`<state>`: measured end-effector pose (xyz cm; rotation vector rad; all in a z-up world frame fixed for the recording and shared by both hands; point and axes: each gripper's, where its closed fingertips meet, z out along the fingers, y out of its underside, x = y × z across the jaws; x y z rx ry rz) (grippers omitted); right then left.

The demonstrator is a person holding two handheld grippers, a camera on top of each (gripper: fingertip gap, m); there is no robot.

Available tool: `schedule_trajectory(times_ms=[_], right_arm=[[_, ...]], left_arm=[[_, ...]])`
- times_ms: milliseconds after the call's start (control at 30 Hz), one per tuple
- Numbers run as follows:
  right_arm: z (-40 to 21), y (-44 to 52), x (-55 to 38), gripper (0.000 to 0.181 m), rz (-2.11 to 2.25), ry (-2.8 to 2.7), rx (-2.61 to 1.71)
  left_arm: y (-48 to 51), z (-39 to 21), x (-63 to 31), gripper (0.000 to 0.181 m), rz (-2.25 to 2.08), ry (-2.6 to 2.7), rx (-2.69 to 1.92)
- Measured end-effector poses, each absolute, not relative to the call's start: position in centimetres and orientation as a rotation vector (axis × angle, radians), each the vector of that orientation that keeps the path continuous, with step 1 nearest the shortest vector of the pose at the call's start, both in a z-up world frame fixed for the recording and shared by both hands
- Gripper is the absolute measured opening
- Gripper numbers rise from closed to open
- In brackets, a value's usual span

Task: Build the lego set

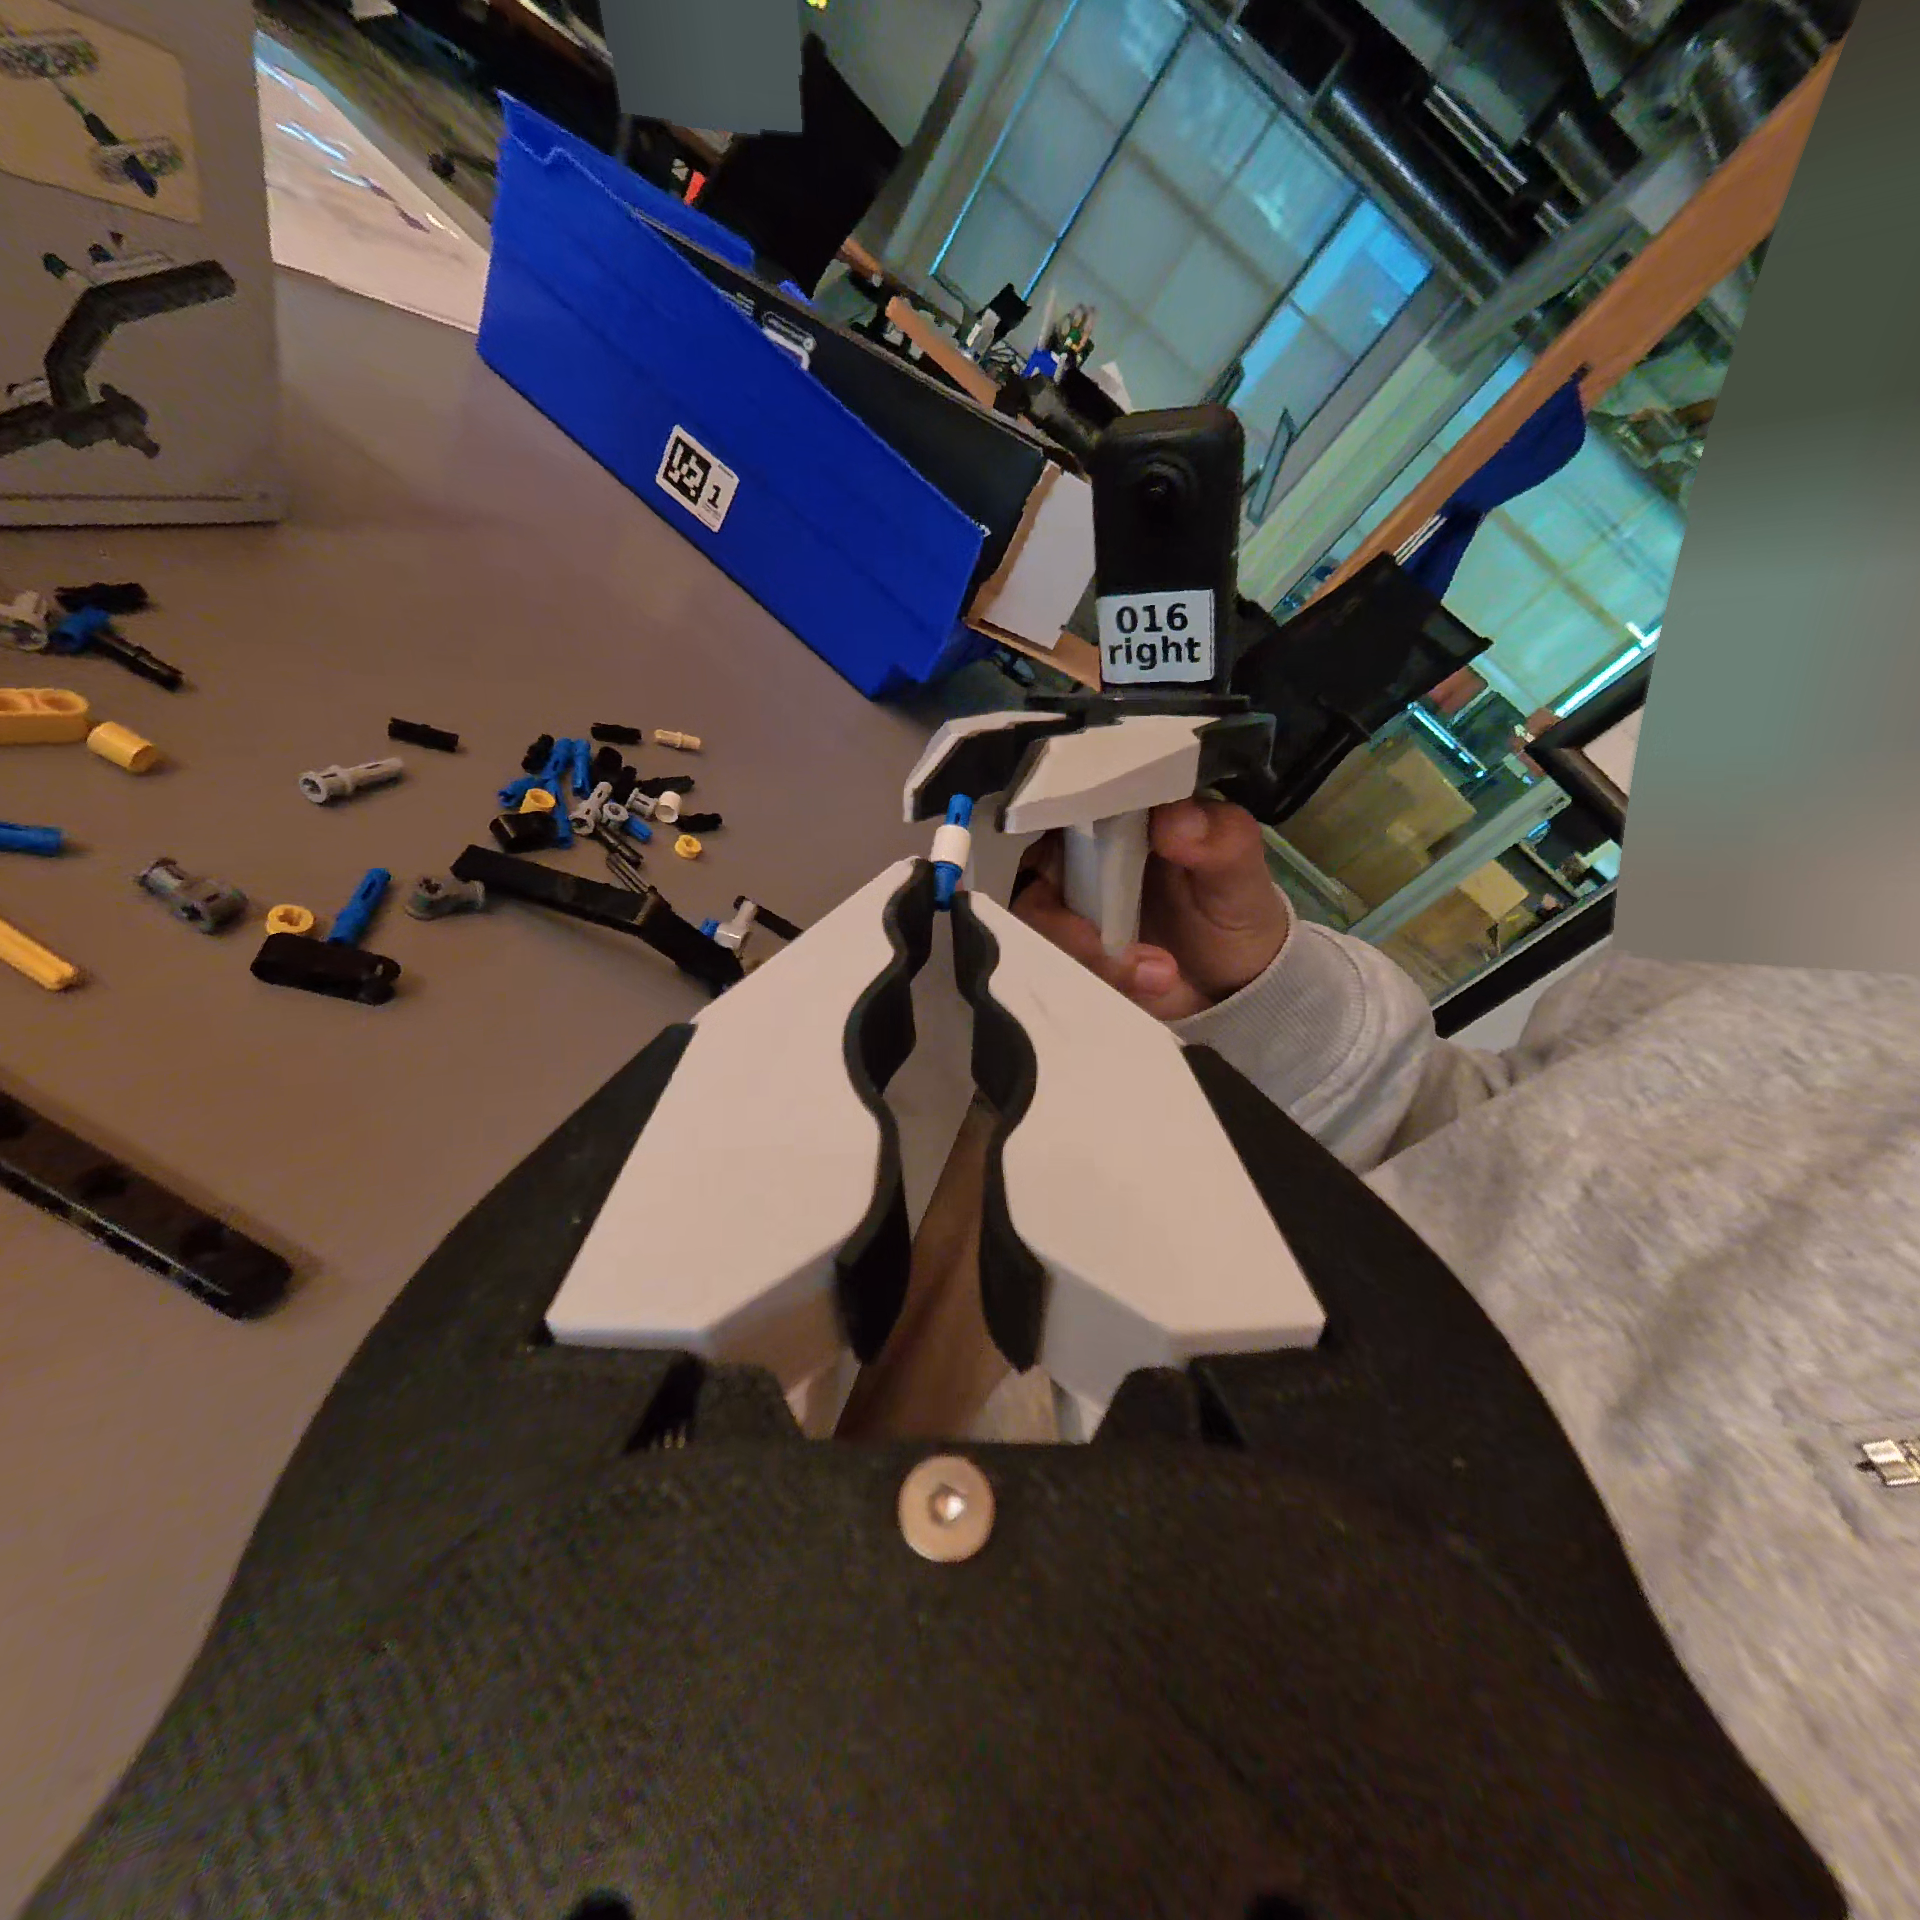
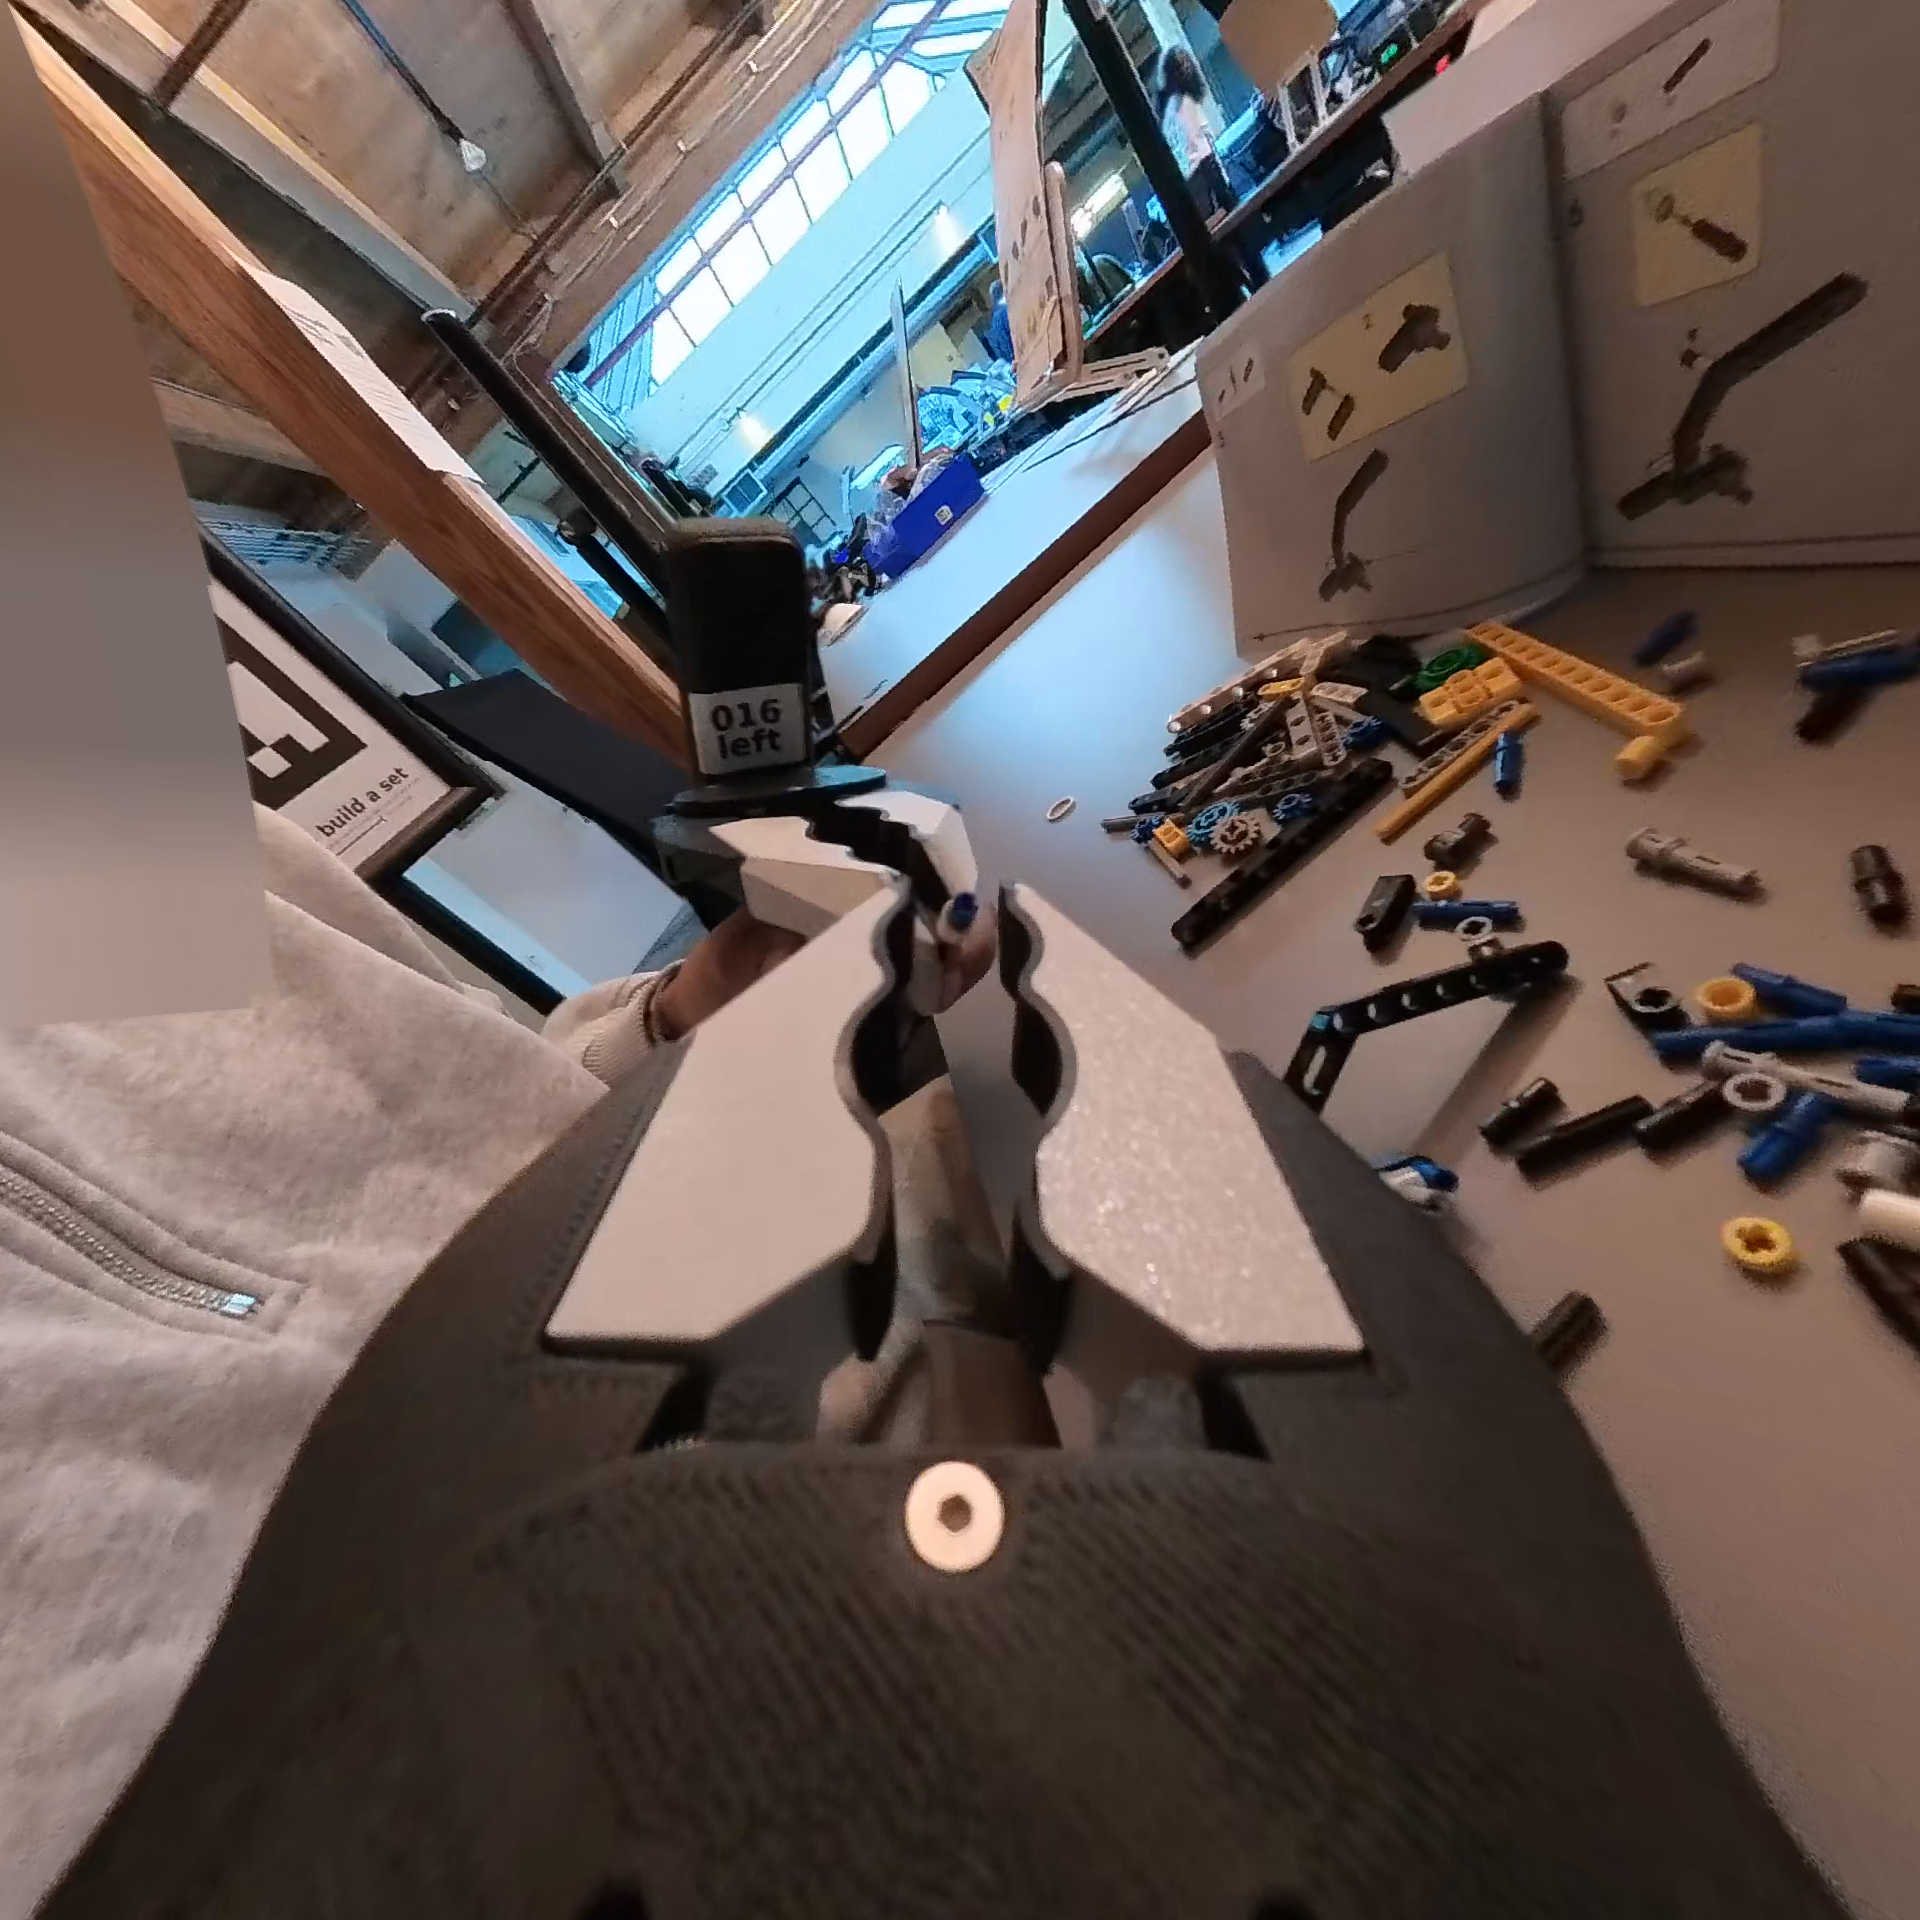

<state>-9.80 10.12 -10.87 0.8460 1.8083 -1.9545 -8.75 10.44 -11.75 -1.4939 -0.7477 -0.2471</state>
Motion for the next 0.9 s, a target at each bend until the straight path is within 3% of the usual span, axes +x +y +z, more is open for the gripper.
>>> schedule_trajectory(times_ms=[33,167,367,900], right_arm=[[-11.0,10.1,-9.8,0.005,-1.950,1.814,0.850],[-10.6,10.2,-9.8,0.002,-1.956,1.777,0.852],[-9.7,10.6,-10.0,0.001,-1.982,1.635,0.862],[-9.2,9.8,-9.5,0.002,-1.937,1.489,0.828]], left_arm=[[10.5,-11.7,-8.7,0.001,-0.246,-0.744,-1.497],[10.5,-10.9,-8.5,0.000,-0.244,-0.725,-1.460],[10.6,-11.4,-8.8,0.016,-0.201,-0.739,-1.484],[10.3,-9.7,-8.9,0.001,-0.170,-0.707,-1.400]])
